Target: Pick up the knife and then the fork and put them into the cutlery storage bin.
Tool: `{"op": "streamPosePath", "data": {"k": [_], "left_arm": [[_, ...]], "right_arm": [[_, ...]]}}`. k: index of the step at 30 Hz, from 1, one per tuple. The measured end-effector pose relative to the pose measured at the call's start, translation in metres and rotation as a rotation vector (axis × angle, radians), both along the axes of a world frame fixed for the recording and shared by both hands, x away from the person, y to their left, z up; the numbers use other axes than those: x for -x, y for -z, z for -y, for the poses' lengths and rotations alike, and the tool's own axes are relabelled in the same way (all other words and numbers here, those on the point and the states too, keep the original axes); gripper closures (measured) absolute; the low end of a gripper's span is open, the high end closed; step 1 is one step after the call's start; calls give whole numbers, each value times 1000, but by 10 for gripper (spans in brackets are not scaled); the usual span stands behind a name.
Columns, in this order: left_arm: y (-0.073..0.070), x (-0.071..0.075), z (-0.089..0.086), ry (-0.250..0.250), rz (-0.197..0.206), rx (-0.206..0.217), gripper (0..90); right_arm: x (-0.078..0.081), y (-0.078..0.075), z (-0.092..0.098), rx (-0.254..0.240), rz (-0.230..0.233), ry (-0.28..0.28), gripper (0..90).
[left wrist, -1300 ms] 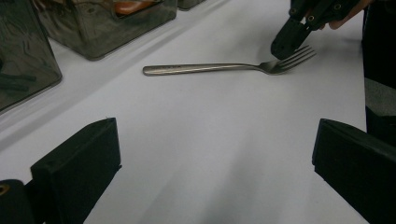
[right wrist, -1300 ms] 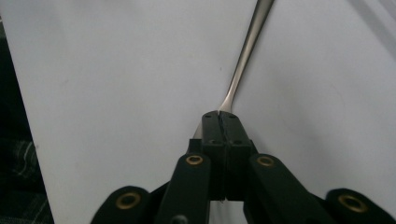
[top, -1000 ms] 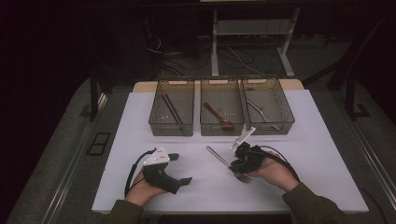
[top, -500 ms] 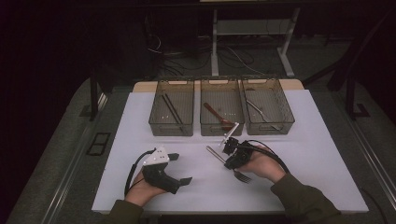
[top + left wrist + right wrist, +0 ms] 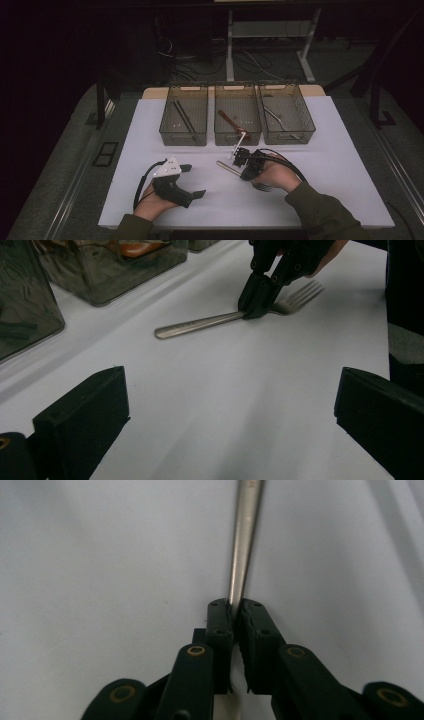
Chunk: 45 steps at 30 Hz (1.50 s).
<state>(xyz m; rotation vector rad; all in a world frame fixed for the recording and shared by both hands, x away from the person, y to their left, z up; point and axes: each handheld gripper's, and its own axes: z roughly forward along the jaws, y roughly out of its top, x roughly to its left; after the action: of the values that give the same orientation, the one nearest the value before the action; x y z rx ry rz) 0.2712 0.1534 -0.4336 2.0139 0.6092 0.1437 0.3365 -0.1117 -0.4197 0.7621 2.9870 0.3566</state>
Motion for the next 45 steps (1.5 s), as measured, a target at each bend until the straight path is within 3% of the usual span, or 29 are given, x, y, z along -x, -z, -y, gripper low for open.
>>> {"op": "streamPosePath", "data": {"k": [7, 10, 16, 26, 37, 45], "left_arm": [[0, 0, 0, 0, 1, 0, 1], [0, 0, 0, -2, 0, 2, 1], [0, -1, -1, -3, 1, -1, 1], [1, -2, -2, -7, 3, -6, 1], [1, -2, -3, -5, 1, -12, 1], [2, -3, -3, -5, 2, -13, 1]], "right_arm": [[0, 0, 1, 0, 10, -27, 830], [0, 0, 4, -26, 0, -16, 830], [-2, 0, 15, -84, 18, -27, 830], [-3, -4, 35, -201, 44, 3, 830], [-1, -7, 41, -237, 50, 8, 830], [-3, -18, 54, -302, 62, 38, 830]]}}
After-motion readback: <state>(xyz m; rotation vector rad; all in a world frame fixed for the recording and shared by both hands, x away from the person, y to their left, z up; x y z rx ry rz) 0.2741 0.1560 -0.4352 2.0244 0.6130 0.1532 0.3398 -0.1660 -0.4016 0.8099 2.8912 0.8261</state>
